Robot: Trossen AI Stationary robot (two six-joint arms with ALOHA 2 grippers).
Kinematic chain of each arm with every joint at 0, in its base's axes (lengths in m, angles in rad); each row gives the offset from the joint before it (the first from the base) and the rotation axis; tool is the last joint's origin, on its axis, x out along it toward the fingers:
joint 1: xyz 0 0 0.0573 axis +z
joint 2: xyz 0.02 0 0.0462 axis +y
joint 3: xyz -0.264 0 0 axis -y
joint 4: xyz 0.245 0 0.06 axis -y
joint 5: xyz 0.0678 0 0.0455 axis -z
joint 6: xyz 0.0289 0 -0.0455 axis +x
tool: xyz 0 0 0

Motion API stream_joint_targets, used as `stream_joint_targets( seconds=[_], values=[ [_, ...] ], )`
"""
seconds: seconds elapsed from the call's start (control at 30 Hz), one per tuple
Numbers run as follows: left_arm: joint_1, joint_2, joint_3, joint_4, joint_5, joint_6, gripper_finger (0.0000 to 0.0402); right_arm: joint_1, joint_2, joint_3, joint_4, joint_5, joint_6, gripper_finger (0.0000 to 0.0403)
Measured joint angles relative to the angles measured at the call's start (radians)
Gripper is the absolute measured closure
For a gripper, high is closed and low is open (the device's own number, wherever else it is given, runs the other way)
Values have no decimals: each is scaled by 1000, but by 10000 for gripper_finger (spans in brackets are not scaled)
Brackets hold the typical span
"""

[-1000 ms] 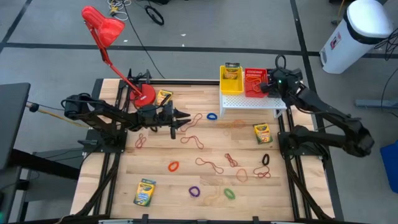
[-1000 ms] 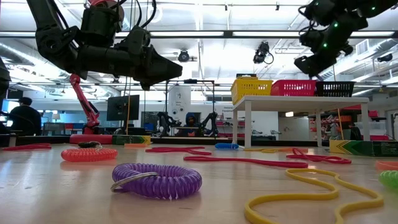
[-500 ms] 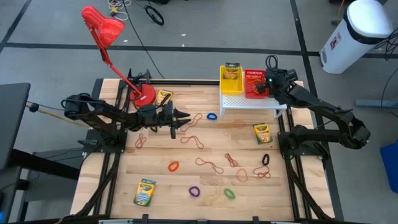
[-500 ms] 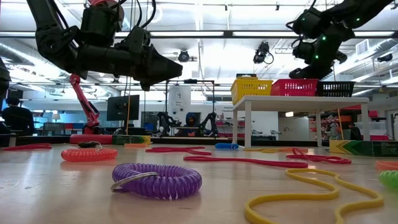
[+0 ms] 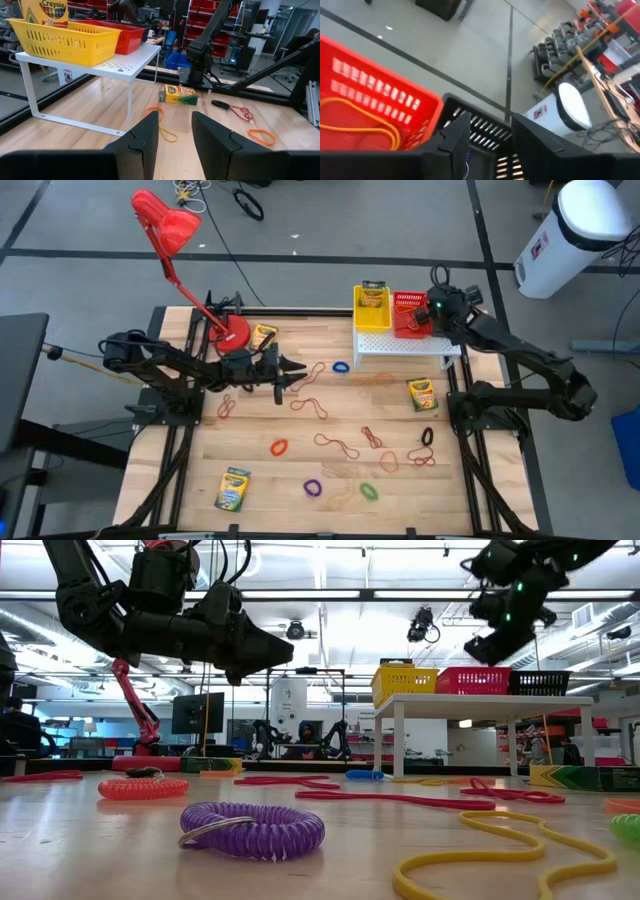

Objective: Pick & Place Office Desk Supplies
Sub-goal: Put the red rubber band on the red basket

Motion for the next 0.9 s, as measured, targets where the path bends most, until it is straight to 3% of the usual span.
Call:
stream_joint_targets(
  seconds=[0.13,0.4,0.6,0.73,0.9],
  values=[
    [0,0,0,-3,-6,2,278,69,-55,70,-83,-56,0,270],
    [0,0,0,-37,-51,7,281,274,-202,-41,21,-403,-13,392],
    [0,0,0,-56,-52,8,334,418,-233,-190,197,-633,6,392],
    [-6,0,0,-59,-52,27,389,510,-233,-303,385,-656,5,398],
    [-6,0,0,-60,-52,38,390,607,-233,-417,621,-658,35,388]
  ],
)
